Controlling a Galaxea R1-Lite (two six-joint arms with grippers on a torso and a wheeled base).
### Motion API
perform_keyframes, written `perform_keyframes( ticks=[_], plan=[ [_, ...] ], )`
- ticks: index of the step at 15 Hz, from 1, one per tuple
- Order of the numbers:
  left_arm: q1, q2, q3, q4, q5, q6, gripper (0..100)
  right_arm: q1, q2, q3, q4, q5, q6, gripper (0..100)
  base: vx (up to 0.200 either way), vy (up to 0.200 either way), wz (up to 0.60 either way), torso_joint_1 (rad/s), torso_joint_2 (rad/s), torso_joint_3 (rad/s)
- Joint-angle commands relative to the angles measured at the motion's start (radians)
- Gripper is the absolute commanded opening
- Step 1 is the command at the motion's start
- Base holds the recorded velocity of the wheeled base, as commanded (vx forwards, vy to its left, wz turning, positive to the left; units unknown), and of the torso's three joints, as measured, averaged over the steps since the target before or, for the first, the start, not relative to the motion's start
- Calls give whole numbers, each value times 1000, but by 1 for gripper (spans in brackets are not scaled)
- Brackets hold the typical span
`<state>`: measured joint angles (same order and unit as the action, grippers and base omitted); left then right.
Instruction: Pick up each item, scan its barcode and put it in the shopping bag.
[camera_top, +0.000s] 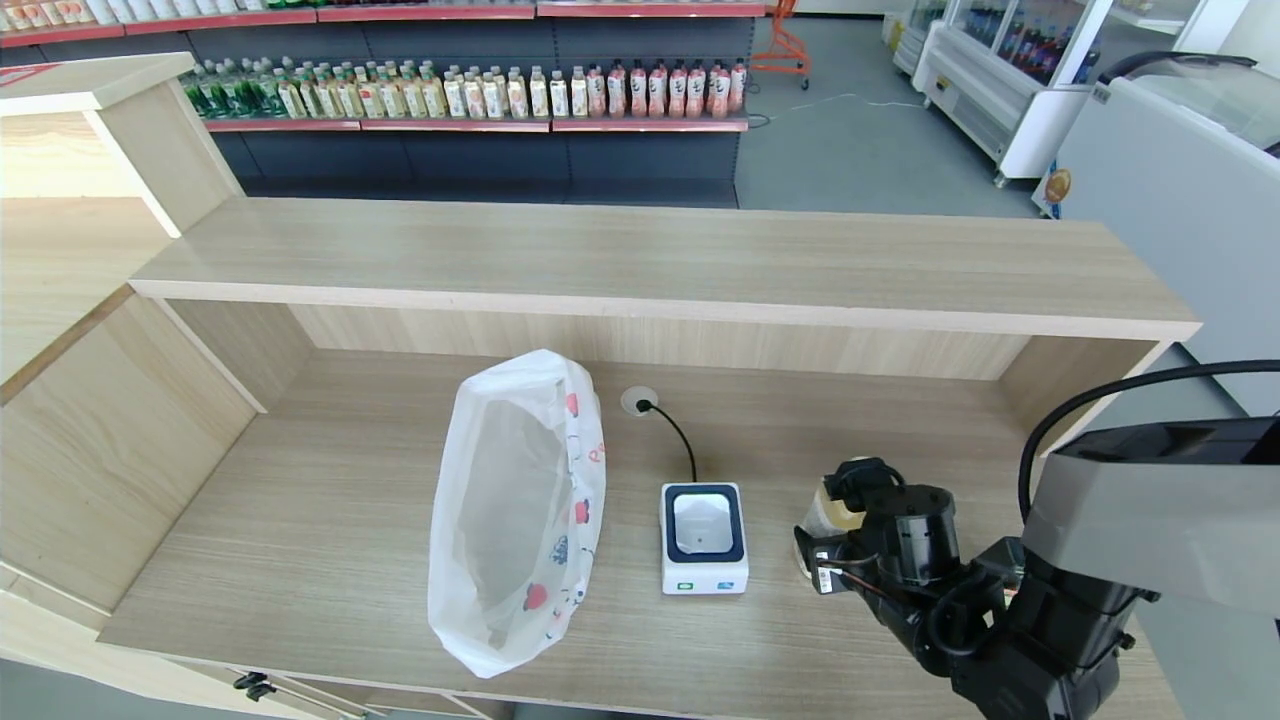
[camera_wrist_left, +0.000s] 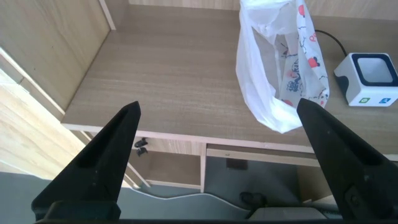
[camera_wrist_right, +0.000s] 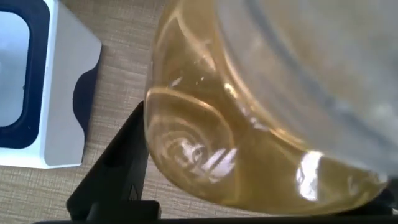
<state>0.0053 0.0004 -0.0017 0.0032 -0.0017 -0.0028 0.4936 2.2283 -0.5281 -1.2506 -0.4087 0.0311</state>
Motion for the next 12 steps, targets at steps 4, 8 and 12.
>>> perform_keyframes(
  ticks=[4,8,12],
  plan=[
    [1,0,0,0,0,0,100,-21,10,-21,5,1,-23,0,0,0,0,0,0,0],
    [-1,0,0,0,0,0,100,-38,-1,-30,-26,4,-48,0,0,0,0,0,0,0],
    [-1,0,0,0,0,0,100,-129,-297,65,33,277,-25,0,0,0,0,0,0,0]
  ],
)
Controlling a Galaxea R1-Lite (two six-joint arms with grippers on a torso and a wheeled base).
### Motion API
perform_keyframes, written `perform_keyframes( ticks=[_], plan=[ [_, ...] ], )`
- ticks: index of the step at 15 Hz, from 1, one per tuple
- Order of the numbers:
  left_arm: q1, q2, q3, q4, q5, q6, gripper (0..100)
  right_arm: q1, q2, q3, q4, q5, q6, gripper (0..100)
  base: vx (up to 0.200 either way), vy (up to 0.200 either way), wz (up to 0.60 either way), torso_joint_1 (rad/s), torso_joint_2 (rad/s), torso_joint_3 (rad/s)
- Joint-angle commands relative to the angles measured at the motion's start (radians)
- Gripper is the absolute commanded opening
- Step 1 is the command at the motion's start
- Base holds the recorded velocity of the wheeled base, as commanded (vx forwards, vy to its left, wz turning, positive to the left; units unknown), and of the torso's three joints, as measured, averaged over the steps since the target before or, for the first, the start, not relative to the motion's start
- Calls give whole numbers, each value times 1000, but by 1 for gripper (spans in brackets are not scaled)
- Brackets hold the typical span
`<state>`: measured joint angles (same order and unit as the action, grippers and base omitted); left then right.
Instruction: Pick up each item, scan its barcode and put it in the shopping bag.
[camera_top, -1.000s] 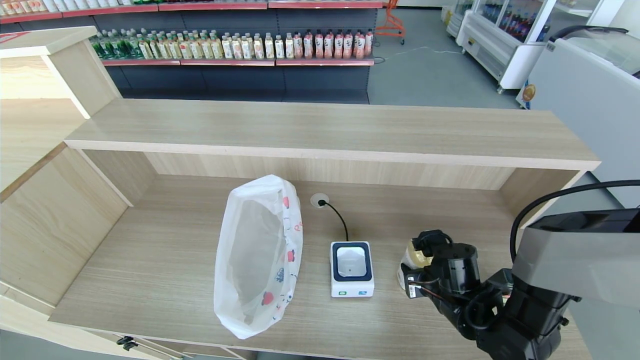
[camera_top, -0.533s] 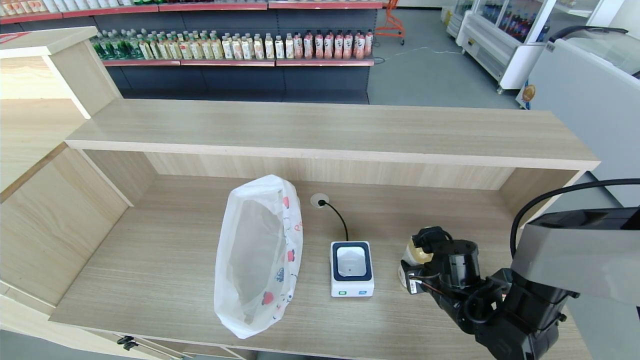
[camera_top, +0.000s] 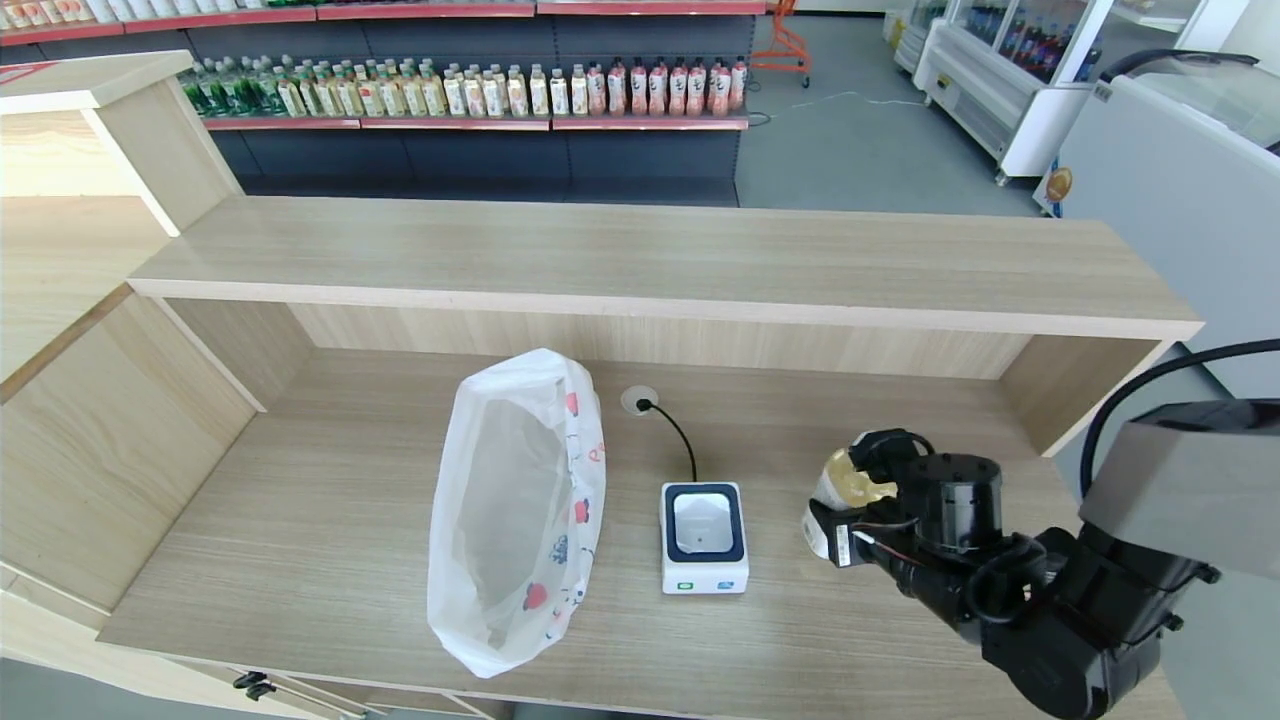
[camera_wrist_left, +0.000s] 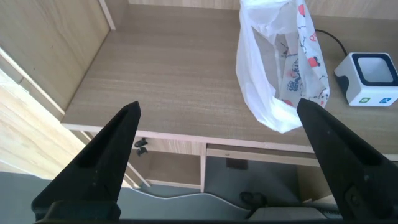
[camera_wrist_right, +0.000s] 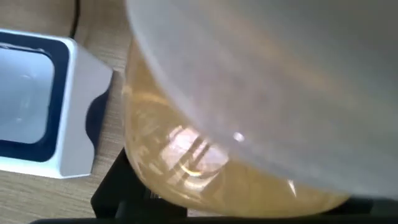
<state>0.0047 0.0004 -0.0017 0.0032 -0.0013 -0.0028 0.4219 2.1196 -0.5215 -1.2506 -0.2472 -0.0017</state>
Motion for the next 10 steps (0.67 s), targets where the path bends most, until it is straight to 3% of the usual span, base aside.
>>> perform_keyframes(
  ticks=[1,2,4,6,8,10],
  plan=[
    [1,0,0,0,0,0,100,-77,-245,75,77,195,9,0,0,0,0,0,0,0],
    [1,0,0,0,0,0,100,-114,-366,100,186,394,25,0,0,0,0,0,0,0],
    [0,0,0,0,0,0,100,-118,-492,112,306,602,35,0,0,0,0,0,0,0],
    [1,0,0,0,0,0,100,-117,-541,120,336,801,34,0,0,0,0,0,0,0],
    [1,0,0,0,0,0,100,-111,-564,120,339,921,34,0,0,0,0,0,0,0],
    [0,0,0,0,0,0,100,-75,-604,126,375,939,35,0,0,0,0,0,0,0]
  ],
)
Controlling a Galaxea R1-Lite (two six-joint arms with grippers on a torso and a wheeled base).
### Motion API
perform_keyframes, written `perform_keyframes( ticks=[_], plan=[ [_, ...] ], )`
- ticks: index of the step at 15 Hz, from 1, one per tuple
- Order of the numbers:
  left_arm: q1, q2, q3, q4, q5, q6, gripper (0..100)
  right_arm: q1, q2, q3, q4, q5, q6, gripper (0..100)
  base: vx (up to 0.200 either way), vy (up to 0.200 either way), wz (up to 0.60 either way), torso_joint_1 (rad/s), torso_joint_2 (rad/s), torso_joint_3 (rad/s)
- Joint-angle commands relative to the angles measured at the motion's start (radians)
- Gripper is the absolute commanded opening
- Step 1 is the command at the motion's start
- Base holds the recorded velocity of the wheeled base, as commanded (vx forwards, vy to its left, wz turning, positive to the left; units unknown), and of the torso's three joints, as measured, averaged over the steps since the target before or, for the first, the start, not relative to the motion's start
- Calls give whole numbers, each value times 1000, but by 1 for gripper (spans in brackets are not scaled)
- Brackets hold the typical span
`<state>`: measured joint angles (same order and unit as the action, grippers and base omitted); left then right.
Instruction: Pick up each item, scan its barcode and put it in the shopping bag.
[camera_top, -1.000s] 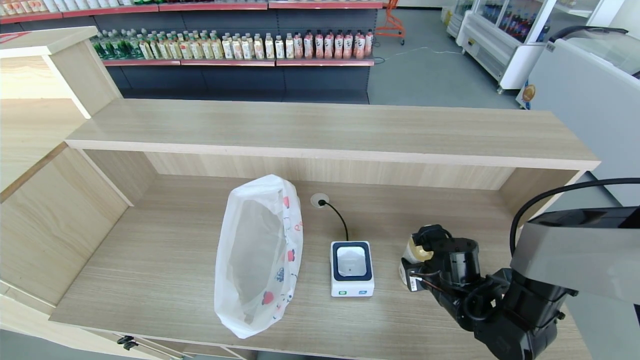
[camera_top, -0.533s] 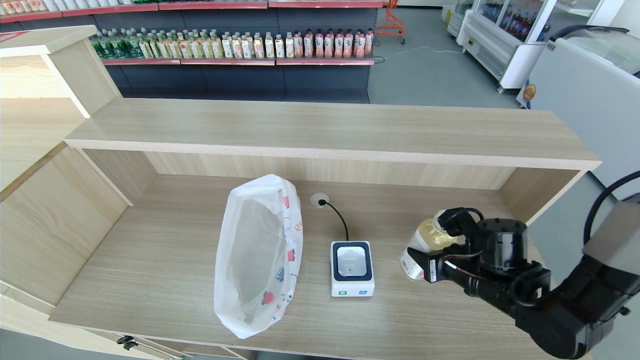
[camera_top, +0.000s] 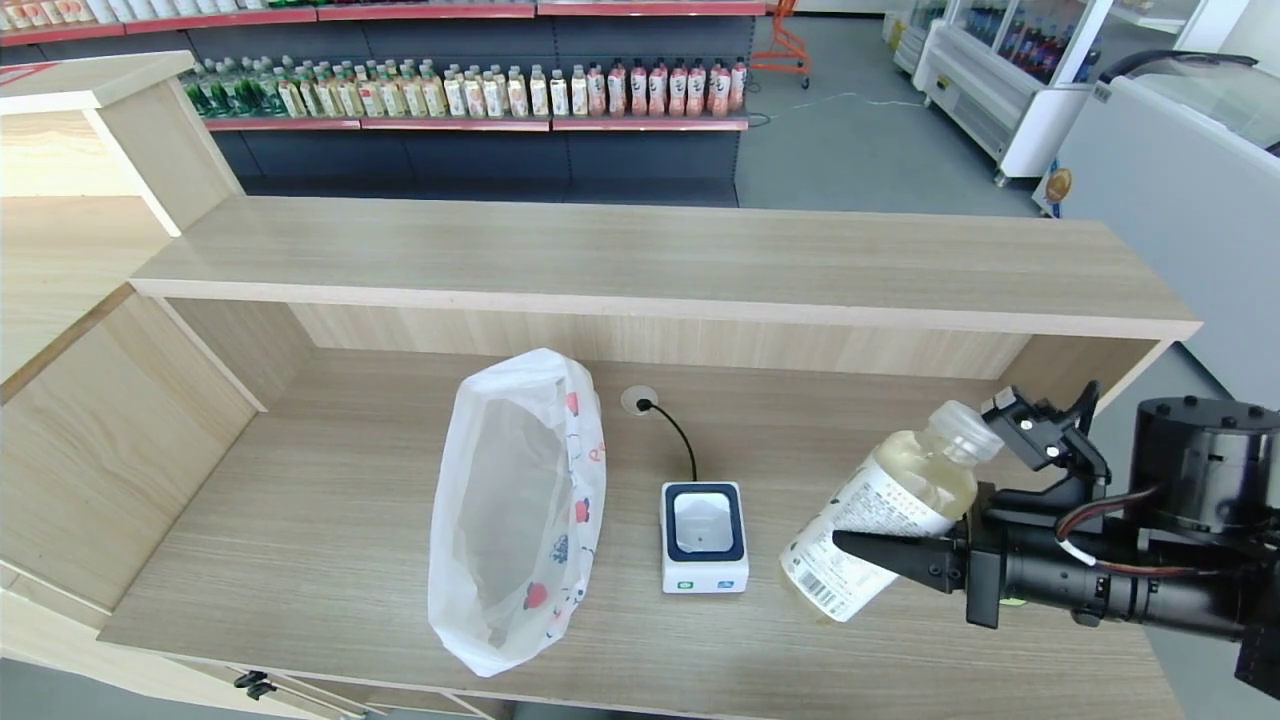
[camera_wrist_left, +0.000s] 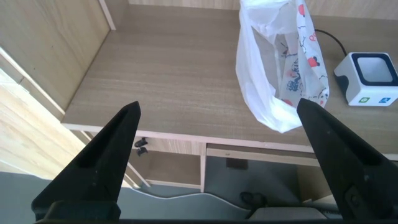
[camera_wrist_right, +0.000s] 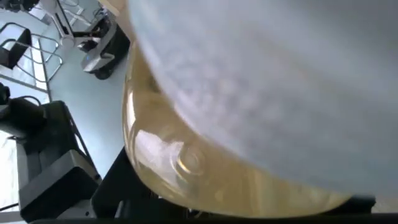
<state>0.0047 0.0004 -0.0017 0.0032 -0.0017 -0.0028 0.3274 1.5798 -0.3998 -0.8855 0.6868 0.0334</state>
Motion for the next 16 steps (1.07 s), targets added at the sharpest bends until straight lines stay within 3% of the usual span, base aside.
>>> perform_keyframes(
  ticks=[1,4,9,16],
  plan=[
    [0,0,0,0,0,0,100,25,-87,-2,45,11,6,0,0,0,0,0,0,0],
    [1,0,0,0,0,0,100,45,-172,-22,154,114,31,0,0,0,0,0,0,0],
    [1,0,0,0,0,0,100,140,-188,-42,163,115,89,0,0,0,0,0,0,0],
    [1,0,0,0,0,0,100,165,-188,-40,166,117,122,0,0,0,0,0,0,0]
  ],
)
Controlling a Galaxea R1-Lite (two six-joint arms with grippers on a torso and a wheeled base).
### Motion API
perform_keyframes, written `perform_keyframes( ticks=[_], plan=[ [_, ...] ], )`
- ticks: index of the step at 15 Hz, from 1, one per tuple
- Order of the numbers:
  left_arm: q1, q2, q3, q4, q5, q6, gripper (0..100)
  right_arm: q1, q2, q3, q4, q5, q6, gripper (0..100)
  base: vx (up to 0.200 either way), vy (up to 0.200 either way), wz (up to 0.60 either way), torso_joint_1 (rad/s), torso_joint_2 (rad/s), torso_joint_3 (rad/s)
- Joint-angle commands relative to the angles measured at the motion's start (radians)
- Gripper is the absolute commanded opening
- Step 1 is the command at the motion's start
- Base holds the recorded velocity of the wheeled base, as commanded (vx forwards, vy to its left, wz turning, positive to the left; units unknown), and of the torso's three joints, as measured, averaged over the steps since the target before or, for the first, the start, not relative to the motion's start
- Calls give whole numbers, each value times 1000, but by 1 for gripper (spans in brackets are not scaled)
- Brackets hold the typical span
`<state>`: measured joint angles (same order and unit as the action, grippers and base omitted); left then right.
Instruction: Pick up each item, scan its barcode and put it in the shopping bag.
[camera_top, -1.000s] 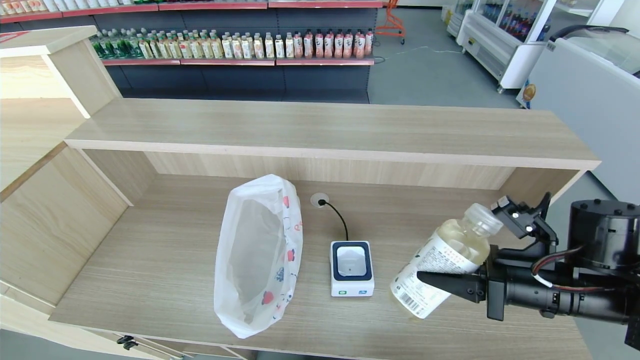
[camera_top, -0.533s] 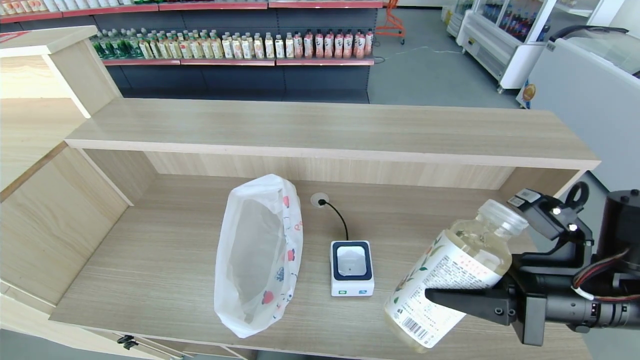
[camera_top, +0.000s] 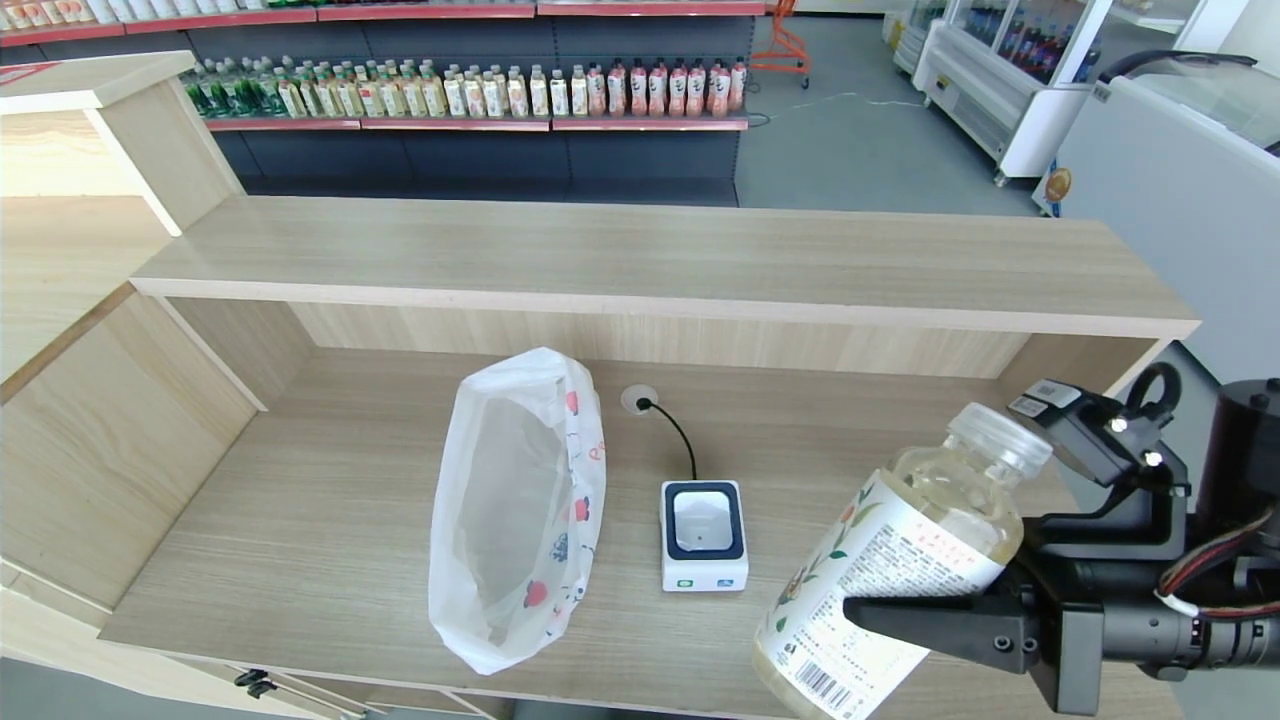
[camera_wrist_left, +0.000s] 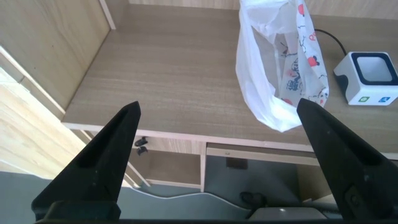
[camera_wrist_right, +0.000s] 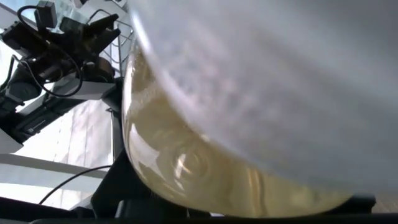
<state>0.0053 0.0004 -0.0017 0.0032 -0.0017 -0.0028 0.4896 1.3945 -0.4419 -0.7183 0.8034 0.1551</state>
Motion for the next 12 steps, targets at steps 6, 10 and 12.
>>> perform_keyframes(
  ticks=[6,10,12],
  plan=[
    [-1,0,0,0,0,0,100,38,-31,-6,76,-1,0,0,0,0,0,0,0,0],
    [1,0,0,0,0,0,100,37,-45,-11,91,-10,-5,0,0,0,0,0,0,0],
    [1,0,0,0,0,0,100,37,-48,-8,91,-15,-12,0,0,0,0,0,0,0]
  ],
)
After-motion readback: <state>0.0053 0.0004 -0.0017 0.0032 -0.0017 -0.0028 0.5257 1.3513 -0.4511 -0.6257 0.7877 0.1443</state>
